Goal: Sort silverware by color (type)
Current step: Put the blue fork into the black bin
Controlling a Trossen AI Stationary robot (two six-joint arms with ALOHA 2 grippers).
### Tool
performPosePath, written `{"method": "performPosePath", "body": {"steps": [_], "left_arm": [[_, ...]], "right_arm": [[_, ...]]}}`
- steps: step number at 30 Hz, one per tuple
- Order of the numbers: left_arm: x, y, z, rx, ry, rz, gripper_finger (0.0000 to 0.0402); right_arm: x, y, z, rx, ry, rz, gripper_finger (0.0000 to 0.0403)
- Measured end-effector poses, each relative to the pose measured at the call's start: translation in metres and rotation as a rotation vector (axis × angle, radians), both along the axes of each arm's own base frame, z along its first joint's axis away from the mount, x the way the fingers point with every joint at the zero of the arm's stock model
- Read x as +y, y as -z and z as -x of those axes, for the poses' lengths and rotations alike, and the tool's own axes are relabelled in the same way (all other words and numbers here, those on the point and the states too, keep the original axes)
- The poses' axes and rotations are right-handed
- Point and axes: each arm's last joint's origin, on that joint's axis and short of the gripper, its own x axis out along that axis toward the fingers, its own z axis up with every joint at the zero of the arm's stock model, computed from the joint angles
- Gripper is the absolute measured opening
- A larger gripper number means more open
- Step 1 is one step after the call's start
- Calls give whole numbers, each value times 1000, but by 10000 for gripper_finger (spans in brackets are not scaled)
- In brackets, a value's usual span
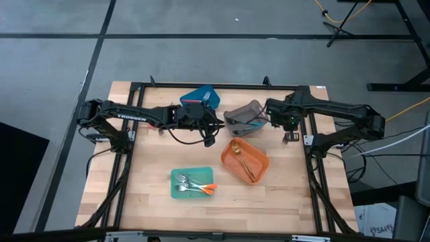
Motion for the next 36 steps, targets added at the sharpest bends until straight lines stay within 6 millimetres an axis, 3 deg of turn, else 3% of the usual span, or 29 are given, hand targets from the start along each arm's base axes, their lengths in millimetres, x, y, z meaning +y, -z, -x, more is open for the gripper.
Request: {"method": "performPosePath", "body": {"steps": [5,10,20,29,36], "left_arm": [[0,1,0,10,0,1,64],[0,2,1,26,0,2,64],[0,3,1,31,0,3,64],[0,3,1,31,0,2,64],[0,3,1,32,0,2,64]], "right_arm": [[2,20,8,68,-16,-1,67],[0,40,12,116,-122,69,67],[4,77,22,151,-310,34,67],[0,95,27,166,-381,87,67],[-19,98,38,140,-267,37,67]]}}
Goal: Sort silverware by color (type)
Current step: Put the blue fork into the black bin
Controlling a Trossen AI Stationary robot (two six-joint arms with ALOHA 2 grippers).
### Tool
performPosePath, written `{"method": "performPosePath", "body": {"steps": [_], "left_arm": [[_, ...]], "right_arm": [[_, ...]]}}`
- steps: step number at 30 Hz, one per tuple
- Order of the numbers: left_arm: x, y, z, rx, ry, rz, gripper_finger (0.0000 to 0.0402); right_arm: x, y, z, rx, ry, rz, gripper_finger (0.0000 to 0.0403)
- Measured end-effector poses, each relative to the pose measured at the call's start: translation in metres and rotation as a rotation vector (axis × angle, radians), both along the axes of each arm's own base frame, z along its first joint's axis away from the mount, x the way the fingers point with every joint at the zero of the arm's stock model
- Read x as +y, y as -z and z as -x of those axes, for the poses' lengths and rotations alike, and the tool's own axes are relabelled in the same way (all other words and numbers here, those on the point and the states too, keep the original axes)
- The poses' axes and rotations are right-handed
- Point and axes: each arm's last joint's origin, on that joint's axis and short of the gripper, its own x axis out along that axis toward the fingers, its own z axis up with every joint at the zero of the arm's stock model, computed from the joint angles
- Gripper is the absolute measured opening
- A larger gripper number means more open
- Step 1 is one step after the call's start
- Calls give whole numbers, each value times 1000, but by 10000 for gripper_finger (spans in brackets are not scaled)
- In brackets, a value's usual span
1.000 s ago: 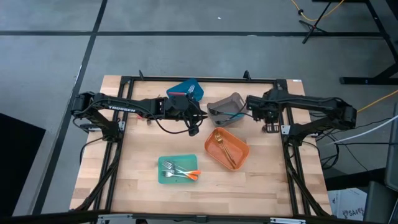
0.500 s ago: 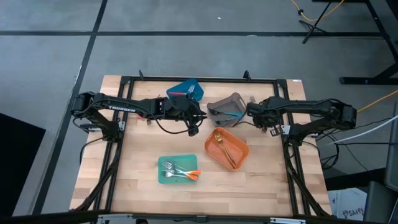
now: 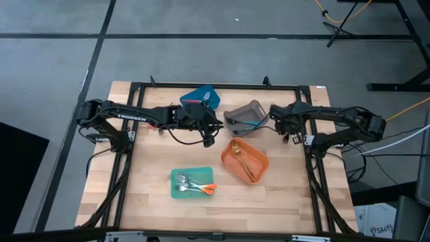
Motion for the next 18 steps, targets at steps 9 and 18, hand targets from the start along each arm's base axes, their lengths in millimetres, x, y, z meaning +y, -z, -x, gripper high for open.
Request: {"method": "performPosePath", "body": {"steps": [9,18], "left_arm": [[0,0,0,3,0,0,64],[0,0,0,5,0,1,64]], "right_arm": [[-13,1,1,-58,-18,-22,67],[-7,13,8,-27,-92,-65,67]]}}
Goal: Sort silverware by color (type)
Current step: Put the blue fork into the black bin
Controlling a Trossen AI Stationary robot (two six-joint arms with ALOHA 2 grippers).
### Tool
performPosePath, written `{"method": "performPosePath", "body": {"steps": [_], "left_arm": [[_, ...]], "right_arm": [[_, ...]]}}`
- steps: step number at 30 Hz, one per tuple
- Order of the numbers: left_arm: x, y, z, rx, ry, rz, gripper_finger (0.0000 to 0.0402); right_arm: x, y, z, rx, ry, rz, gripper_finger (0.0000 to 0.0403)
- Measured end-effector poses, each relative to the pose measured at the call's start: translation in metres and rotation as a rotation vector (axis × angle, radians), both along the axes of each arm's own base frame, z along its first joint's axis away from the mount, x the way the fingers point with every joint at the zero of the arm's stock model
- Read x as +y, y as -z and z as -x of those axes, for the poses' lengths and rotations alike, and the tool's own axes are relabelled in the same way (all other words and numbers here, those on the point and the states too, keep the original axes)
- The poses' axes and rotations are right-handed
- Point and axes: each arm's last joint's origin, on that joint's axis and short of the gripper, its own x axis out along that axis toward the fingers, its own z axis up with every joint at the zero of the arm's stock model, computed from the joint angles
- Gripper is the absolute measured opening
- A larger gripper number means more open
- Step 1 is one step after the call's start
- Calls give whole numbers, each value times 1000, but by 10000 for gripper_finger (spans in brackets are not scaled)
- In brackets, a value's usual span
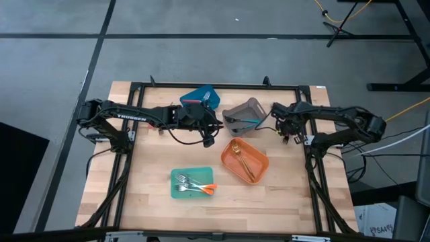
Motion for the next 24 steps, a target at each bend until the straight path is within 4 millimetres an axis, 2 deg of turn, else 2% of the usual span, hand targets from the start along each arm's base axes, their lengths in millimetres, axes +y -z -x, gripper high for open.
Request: {"method": "performPosePath", "body": {"steps": [5,12,18,24], "left_arm": [[0,0,0,0,0,0,64],[0,0,0,0,0,0,64],[0,0,0,0,0,0,64],[0,0,0,0,0,0,64]], "right_arm": [[4,10,6,17,-2,2,67],[2,9,4,21,-6,43,67],[0,1,4,77,-13,72,67],[-5,-2,-4,5,-7,97,67]]}}
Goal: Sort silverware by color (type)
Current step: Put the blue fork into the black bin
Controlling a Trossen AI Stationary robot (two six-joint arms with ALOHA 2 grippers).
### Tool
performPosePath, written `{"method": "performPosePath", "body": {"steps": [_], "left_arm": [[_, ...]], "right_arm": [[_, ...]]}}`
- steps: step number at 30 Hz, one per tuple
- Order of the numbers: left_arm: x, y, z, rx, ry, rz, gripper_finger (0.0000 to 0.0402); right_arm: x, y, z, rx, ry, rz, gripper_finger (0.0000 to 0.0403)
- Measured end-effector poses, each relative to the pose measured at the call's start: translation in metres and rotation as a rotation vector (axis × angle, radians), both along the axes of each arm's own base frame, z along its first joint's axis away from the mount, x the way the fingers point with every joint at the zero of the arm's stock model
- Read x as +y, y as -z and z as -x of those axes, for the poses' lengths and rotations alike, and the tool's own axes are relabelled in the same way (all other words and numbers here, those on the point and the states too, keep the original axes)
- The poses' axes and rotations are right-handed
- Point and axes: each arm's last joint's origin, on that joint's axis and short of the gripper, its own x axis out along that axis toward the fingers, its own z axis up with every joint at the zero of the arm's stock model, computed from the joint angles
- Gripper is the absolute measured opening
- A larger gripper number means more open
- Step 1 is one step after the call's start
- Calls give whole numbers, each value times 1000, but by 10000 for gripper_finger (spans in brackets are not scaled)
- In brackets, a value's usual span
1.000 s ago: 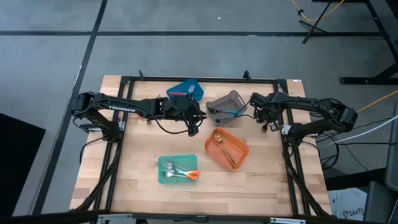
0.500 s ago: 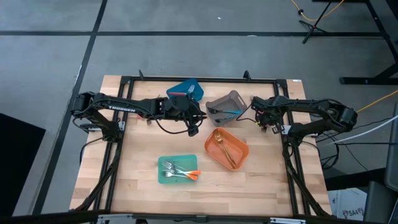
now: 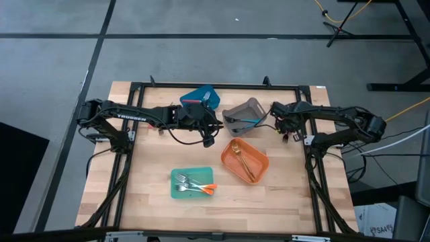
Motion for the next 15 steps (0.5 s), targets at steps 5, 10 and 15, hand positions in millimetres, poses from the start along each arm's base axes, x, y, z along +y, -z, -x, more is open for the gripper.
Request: {"method": "performPosePath", "body": {"steps": [5,10,15], "left_arm": [[0,0,0,0,0,0,64],[0,0,0,0,0,0,64],[0,0,0,1,0,0,64]], "right_arm": [[1,3,0,-31,1,-23,67],[4,10,4,-12,-31,-34,67],[3,12,3,-27,-40,-21,67]]}}
